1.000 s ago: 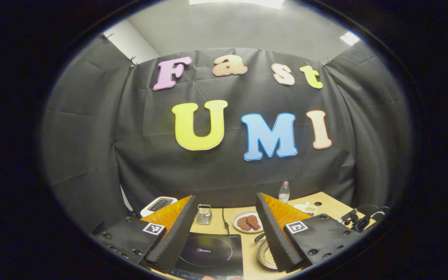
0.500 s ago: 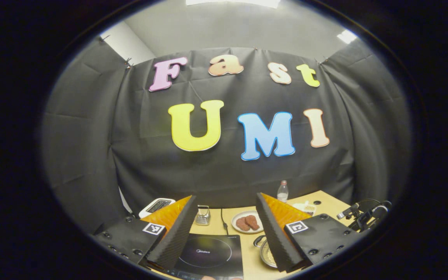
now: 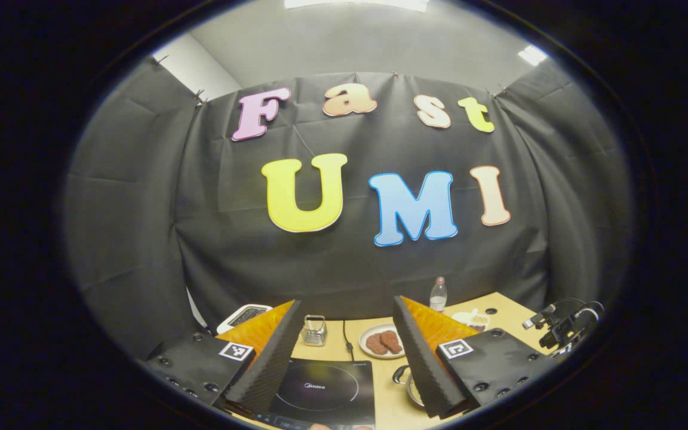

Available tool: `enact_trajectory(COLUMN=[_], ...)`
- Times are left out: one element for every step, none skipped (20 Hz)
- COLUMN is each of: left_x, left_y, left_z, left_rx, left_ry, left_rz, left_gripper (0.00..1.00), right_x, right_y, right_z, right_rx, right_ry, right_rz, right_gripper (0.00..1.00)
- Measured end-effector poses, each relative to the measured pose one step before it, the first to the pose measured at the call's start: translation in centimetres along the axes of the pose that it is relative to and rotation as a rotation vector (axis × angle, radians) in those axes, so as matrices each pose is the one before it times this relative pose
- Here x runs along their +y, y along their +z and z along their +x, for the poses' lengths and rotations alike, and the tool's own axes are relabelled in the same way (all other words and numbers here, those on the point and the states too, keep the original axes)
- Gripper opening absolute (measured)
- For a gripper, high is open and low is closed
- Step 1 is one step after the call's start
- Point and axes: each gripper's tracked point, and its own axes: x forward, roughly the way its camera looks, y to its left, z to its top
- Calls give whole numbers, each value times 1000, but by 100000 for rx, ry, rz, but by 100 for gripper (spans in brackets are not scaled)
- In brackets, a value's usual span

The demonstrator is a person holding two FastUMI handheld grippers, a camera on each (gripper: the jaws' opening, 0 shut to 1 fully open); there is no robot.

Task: First push the handle of the pot to place it horizontally, then grasp the pot with both hands and set it on the induction cooktop.

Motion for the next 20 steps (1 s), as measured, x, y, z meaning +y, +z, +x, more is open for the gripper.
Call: enact_trajectory(left_x=[-117,-81,-147,-192,-59,-180,-64,-131,-317,-250,-110,-154,-222,-99,-89,-27,95,-30,-124,-3], left_y=[62,117,-202,-96,-248,-182,30,144,-64,102,-21,78,-60,93,-219,-132,-89,-21,-191,-126], left_z=[-9,122,-31,47,211,102,101,123,135,188,59,166,146,74,113,91,-18,102,81,11], left_rx=[-17,-81,39,301,631,465,276,184,102,51,63,137,245,220,333,335,312,482,452,467], left_ry=[-103,-25,-6,-79,2,148,101,-103,-34,104,133,163,4,173,102,181,302,144,-90,255], left_rz=[165,344,528,507,599,442,32,-285,-298,-120,175,260,134,42,-98,-252,-304,-404,-373,-94], left_gripper=[97,97,97,97,99,99,97,99,97,99,99,95,95,95,95,99,95,97,99,95], right_x=[-399,-450,-506,-485,-308,-304,-309,-230,-281,-250,-251,-250,-298,-356,-238,-222,-178,-205,-155,-157], right_y=[279,229,365,188,398,317,430,243,331,343,413,373,240,407,361,400,348,468,352,378], right_z=[117,177,144,186,89,121,109,165,139,173,161,130,145,34,207,109,188,95,85,222], right_rx=[132,113,126,172,-113,-327,-301,-112,128,126,-147,-79,-180,-129,-238,-220,-396,-637,-819,-873], right_ry=[-532,-576,-780,-785,55,87,-69,-201,-92,106,-12,-121,-354,-578,-348,20,123,-23,207,74], right_rz=[-423,-263,-499,-505,-126,179,77,-28,-158,-1,-259,-302,-212,-199,-124,90,119,-80,-262,-338], right_gripper=[1,1,1,1,1,1,1,1,1,1,1,1,1,1,1,1,1,1,1,1])
